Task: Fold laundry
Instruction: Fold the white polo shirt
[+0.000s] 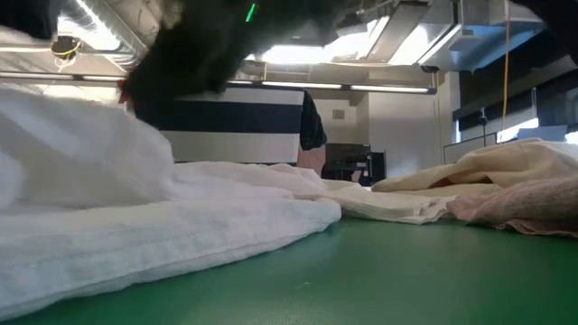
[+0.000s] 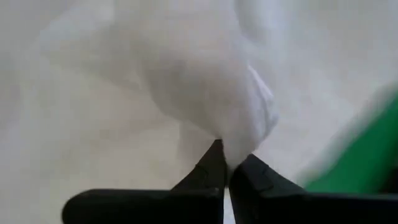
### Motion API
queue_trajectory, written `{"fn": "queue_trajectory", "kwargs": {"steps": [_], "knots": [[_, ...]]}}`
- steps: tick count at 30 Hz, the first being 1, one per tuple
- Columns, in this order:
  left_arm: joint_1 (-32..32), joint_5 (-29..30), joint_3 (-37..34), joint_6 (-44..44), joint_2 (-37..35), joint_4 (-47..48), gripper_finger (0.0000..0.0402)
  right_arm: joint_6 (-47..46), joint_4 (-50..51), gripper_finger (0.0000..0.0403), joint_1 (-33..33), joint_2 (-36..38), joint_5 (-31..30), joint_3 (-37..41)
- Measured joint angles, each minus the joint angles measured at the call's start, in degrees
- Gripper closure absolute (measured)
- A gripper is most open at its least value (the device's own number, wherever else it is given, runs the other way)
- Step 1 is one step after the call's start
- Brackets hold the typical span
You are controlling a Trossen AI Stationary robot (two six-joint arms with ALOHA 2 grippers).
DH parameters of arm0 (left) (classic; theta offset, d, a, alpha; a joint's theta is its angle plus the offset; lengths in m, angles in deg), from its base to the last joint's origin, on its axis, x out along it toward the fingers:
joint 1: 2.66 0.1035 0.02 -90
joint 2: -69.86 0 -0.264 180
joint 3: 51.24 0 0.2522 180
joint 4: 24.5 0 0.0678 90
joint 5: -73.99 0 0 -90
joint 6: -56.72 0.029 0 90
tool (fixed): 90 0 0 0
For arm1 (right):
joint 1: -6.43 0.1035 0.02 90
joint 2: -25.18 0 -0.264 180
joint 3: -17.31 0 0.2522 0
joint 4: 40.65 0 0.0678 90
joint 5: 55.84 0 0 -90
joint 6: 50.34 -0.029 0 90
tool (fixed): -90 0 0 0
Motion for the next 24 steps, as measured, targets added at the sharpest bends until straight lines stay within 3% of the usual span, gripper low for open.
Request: {"fn": "queue_trajectory", "kwargs": {"steps": [7,12,18,24], "knots": [[-0.7,-2.4,10.7,0.8,-0.6,0.0,0.04,8.7,25.9,0.0205,-2.5,10.3,8.5,0.8],[-0.7,-0.5,15.3,-1.8,-0.6,-0.6,0.0401,12.6,37.1,0.0205,-6.7,19.0,10.6,9.8],[-0.3,3.7,17.1,-2.5,-0.6,-0.5,0.0401,12.8,28.5,0.0205,-11.0,29.2,7.5,29.1],[0.1,4.5,17.1,-5.5,-0.3,-0.2,0.0401,10.7,16.0,0.0205,-12.5,29.8,5.4,43.2]]}}
